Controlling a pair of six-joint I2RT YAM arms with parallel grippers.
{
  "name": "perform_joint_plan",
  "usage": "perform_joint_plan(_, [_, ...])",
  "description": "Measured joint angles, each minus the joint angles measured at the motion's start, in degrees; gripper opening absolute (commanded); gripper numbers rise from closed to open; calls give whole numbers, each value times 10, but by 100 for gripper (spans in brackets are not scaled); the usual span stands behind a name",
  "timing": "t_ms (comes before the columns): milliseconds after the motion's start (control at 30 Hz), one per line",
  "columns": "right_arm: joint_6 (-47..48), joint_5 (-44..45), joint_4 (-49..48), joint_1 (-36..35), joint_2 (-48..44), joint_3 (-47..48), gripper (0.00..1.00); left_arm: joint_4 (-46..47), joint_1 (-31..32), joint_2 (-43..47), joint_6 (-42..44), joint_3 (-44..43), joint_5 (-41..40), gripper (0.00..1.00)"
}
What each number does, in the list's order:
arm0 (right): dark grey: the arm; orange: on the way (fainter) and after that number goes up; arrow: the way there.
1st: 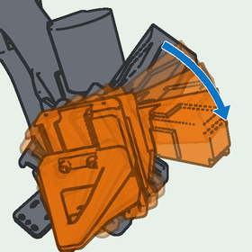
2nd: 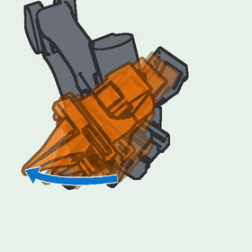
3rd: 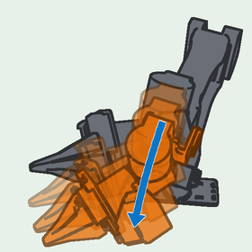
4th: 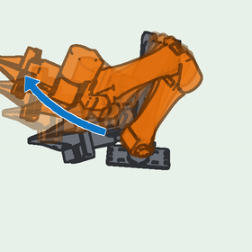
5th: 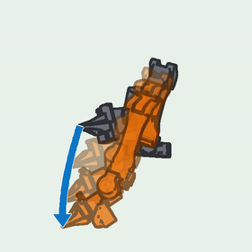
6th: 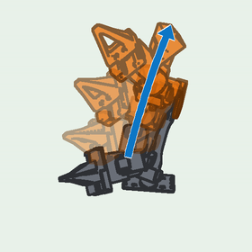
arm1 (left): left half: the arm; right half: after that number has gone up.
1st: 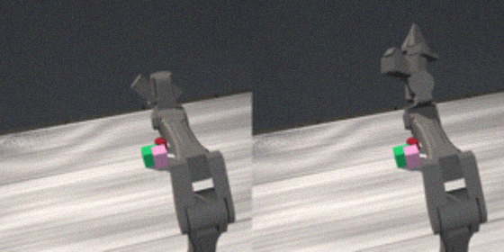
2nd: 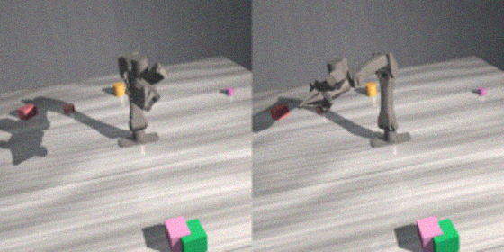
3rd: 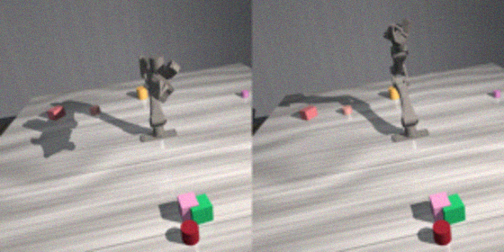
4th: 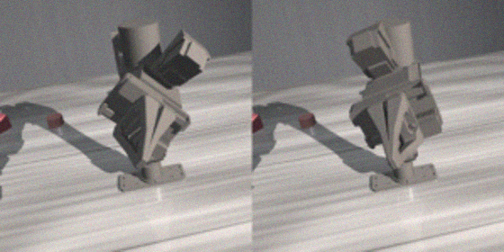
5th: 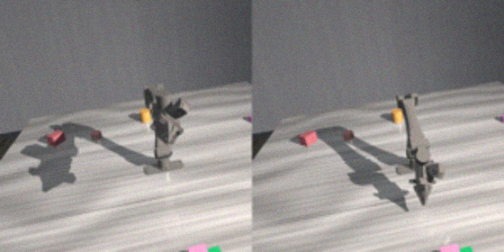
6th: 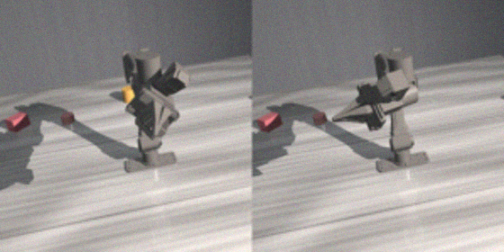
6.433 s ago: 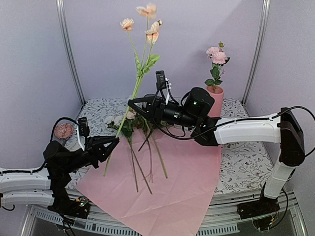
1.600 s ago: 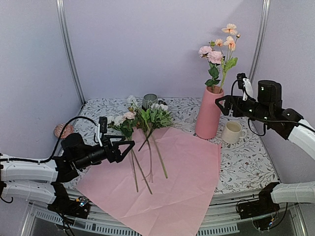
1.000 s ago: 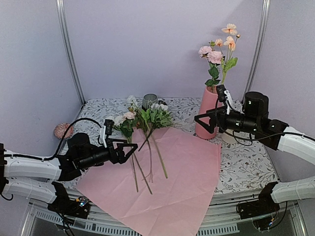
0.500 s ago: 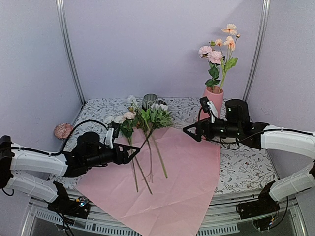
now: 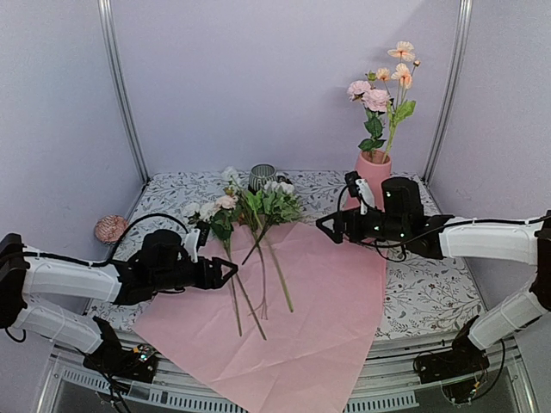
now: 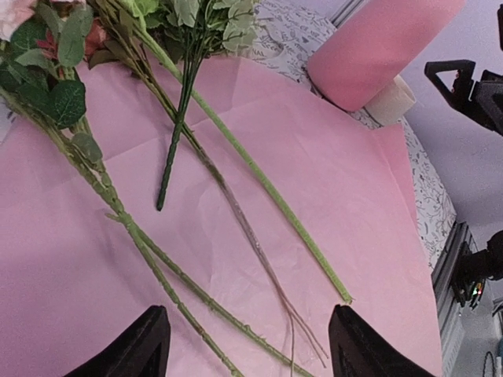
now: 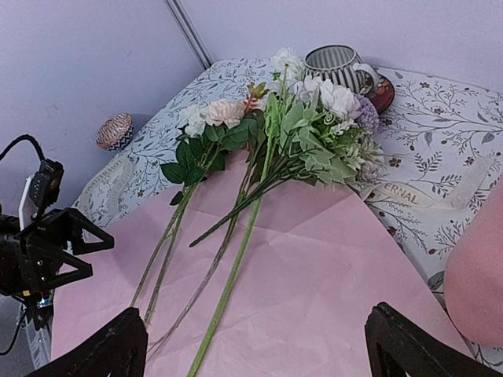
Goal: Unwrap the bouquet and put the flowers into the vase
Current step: Pick up the fake flower from the flattened wrapping paper.
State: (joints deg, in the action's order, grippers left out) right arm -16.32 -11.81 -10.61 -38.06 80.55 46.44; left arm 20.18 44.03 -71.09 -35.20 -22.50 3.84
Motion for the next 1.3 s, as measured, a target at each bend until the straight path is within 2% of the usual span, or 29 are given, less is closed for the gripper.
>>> perform_joint_plan(400, [-9,22,-42,0,96,28,99,-65,-1,1,25,-32,-10,79])
perform_joint_plan(433, [-9,24,-53,0,97,28,99,-66,-1,1,26,-34,-9,77])
perform_joint_plan(600, [-9,28,-130,0,99,-21,99,-89,-2,-8,24,-46,-10,52])
perform_joint_plan(667, [-11,23,-148,0,101,-42,99,-98,-2,-23,21,-56,-12,47])
perform_joint_plan(1000, [-7,1,-201,-7,113,-56,99,-143,-8,-133,-24,-119,-31,45])
perform_joint_plan(1300, [1,2,-208,-10,113,-56,99,-155,-25,-184,-48,-132,-18,30])
